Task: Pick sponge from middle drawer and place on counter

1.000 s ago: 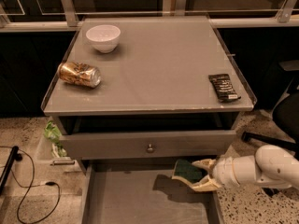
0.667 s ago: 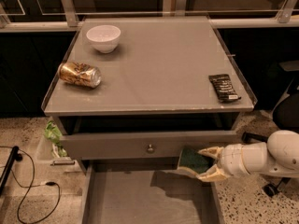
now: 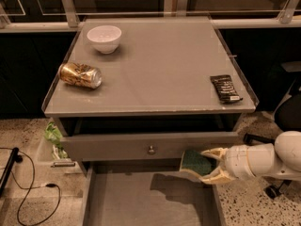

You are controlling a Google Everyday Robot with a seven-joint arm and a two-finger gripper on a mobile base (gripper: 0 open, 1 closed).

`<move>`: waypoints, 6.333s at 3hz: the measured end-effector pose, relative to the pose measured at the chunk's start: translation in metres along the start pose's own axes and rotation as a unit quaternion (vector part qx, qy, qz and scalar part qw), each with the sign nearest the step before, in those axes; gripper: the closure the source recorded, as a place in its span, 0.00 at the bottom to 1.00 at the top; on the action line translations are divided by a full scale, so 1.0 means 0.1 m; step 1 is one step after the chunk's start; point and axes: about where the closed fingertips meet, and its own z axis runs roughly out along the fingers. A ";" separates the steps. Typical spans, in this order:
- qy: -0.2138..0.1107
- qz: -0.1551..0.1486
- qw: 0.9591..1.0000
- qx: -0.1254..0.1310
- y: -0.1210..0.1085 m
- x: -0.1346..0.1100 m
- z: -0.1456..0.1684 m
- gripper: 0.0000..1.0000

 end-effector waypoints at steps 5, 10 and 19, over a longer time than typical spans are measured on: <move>-0.005 -0.209 0.977 0.043 -0.48 -2.79 -1.34 1.00; -0.070 -0.207 0.976 0.019 -1.74 -3.27 -0.71 1.00; 0.025 -0.007 0.998 0.054 -2.28 -2.47 -0.26 0.11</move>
Offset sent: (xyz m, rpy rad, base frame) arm -0.0297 0.0333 0.2019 -0.1388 -0.3109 0.1414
